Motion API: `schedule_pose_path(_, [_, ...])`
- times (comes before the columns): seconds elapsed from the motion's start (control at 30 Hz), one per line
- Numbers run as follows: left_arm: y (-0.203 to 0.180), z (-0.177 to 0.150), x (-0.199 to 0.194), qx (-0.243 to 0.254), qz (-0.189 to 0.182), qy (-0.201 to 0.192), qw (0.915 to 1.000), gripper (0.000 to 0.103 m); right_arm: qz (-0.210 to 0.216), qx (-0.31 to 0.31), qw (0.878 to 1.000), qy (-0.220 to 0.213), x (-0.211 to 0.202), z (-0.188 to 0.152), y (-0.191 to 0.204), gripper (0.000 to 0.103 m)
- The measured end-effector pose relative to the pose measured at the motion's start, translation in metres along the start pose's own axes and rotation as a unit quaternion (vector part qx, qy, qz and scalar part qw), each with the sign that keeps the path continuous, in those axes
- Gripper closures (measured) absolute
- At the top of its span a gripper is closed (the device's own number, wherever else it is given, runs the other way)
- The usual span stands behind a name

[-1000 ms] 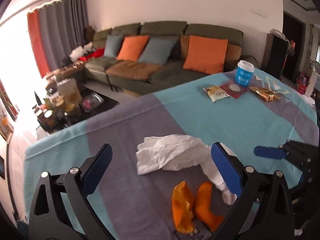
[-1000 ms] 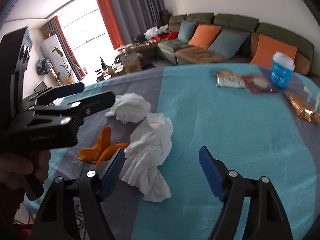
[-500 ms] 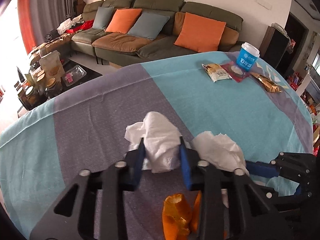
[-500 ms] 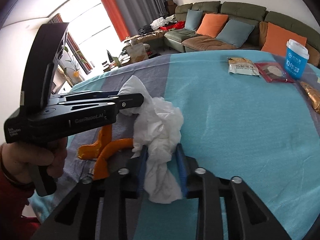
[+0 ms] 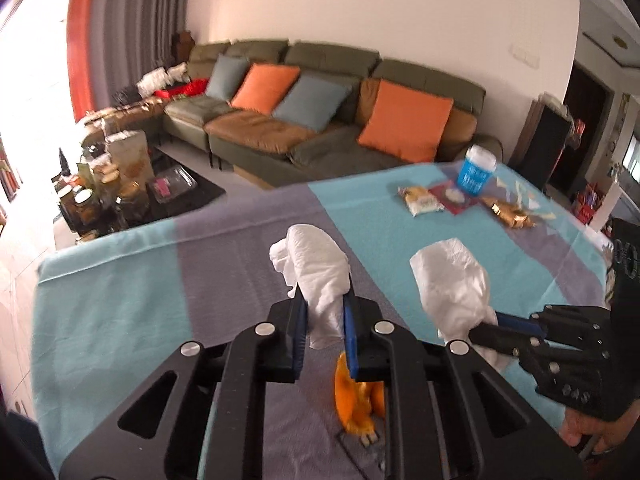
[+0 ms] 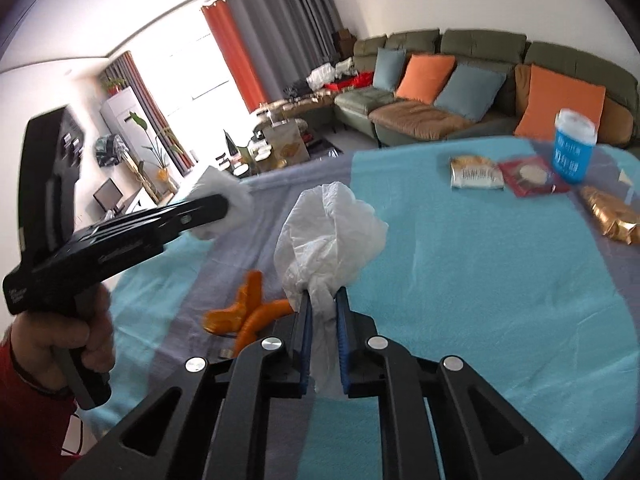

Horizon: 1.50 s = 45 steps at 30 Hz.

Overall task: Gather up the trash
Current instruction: 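Carry both white tissues over the teal bin with both tools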

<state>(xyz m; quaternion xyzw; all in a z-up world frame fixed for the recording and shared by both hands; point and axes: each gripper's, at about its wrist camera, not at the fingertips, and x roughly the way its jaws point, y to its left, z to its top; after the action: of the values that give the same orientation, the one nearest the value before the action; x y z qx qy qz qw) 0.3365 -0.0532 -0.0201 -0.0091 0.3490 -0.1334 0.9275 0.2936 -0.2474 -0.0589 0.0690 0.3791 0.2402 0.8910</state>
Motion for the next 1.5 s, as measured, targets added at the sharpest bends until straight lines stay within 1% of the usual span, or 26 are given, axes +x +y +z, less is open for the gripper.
schedule_pose_path(0.1, [0.001,-0.006,-0.042,-0.003,0.014,-0.034,0.9993,0.087,0.002,-0.01,1.0,-0.016,-0.012,0.004,0.009,0.093])
schedule_pose_path(0.27, [0.011,-0.023,-0.1,-0.025,0.039,-0.076,0.996,0.087,0.014,-0.035,0.998,-0.043,-0.03,0.014,0.03,0.093])
schedule_pose_path(0.4, [0.022,-0.04,-0.144,-0.038,0.072,-0.103,0.9913,0.087,0.028,-0.062,0.996,-0.059,-0.04,0.016,0.058,0.093])
schedule_pose_path(0.43, [0.026,-0.046,-0.159,-0.043,0.082,-0.114,0.9891,0.087,0.032,-0.068,0.995,-0.062,-0.042,0.017,0.063,0.093])
schedule_pose_path(0.57, [0.042,-0.068,-0.202,-0.068,0.114,-0.135,0.9818,0.087,0.049,-0.093,0.992,-0.077,-0.049,0.019,0.088,0.093])
schedule_pose_path(0.77, [0.068,-0.104,-0.264,-0.1,0.164,-0.158,0.9686,0.087,0.082,-0.127,0.984,-0.095,-0.054,0.026,0.127,0.093])
schedule_pose_path(0.8, [0.073,-0.111,-0.276,-0.105,0.179,-0.162,0.9647,0.087,0.09,-0.133,0.982,-0.096,-0.053,0.027,0.135,0.093])
schedule_pose_path(0.87, [0.08,-0.119,-0.293,-0.113,0.193,-0.169,0.9599,0.087,0.101,-0.144,0.979,-0.099,-0.051,0.029,0.148,0.093])
schedule_pose_path(1.0, [0.094,-0.137,-0.328,-0.127,0.228,-0.186,0.9473,0.087,0.127,-0.168,0.972,-0.099,-0.043,0.029,0.176,0.093])
schedule_pose_path(1.07, [0.099,-0.142,-0.34,-0.131,0.237,-0.192,0.9433,0.087,0.14,-0.177,0.97,-0.096,-0.038,0.031,0.187,0.093])
schedule_pose_path(1.1, [0.103,-0.146,-0.349,-0.136,0.247,-0.195,0.9394,0.087,0.144,-0.181,0.968,-0.096,-0.036,0.032,0.191,0.093])
schedule_pose_path(1.17, [0.11,-0.152,-0.36,-0.139,0.259,-0.197,0.9353,0.087,0.16,-0.189,0.965,-0.089,-0.029,0.034,0.204,0.093])
schedule_pose_path(1.33, [0.127,-0.172,-0.392,-0.154,0.295,-0.203,0.9208,0.087,0.193,-0.213,0.955,-0.07,-0.008,0.041,0.235,0.093])
schedule_pose_path(1.5, [0.149,-0.197,-0.418,-0.176,0.331,-0.194,0.9065,0.086,0.216,-0.246,0.944,-0.048,0.014,0.037,0.278,0.093])
